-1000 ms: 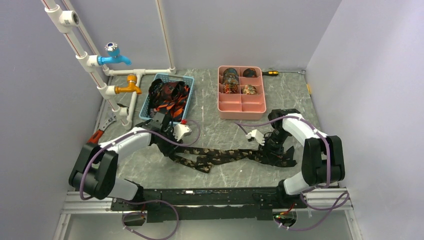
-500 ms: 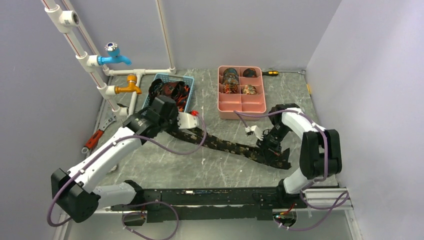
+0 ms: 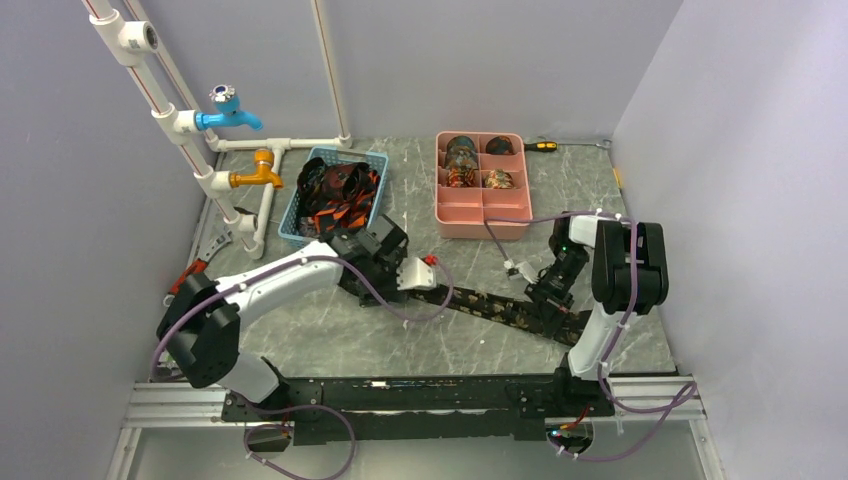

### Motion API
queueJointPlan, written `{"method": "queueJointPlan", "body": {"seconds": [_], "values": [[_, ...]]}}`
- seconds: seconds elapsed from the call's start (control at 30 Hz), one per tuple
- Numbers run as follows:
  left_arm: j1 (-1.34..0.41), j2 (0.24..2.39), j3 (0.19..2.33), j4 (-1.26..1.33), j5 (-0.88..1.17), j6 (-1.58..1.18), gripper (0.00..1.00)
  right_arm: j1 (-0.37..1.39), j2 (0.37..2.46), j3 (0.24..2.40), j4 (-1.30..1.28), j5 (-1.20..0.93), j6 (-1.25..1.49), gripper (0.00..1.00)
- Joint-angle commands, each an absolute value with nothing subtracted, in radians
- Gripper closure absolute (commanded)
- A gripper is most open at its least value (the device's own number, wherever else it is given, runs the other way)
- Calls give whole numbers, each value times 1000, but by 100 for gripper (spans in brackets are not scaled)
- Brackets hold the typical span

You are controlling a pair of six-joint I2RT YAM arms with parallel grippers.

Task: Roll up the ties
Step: Flatten out the tie at the center of the board.

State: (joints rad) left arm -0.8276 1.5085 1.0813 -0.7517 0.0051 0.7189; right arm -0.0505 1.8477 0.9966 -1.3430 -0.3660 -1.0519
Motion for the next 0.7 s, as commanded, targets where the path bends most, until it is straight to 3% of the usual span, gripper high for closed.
{"method": "queueJointPlan", "body": {"seconds": [0.0, 0.13, 0.27, 0.37, 0.47, 0.6, 0.67], "values": [[-695, 1420, 1121, -776, 258, 763, 25, -85, 1884, 1038, -1320, -301, -1081, 85], [-647, 1428, 1057, -776, 285, 934, 22, -103, 1913, 1097, -1319, -319, -1058, 58], [-645, 1452, 981, -682, 235, 1034, 19, -111, 1905, 1116, -1276, -283, -1028, 55], [-638, 1506, 964, -631, 199, 1072, 22, -114, 1887, 1103, -1234, -247, -1011, 59], [-638, 1569, 950, -595, 151, 1084, 30, -114, 1882, 1076, -1205, -220, -1004, 69], [-640, 1590, 913, -700, 161, 1140, 61, -114, 1871, 1030, -1164, -190, -1015, 83], [-639, 1545, 877, -806, 216, 1168, 72, -114, 1867, 1012, -1155, -181, -1027, 89]]}}
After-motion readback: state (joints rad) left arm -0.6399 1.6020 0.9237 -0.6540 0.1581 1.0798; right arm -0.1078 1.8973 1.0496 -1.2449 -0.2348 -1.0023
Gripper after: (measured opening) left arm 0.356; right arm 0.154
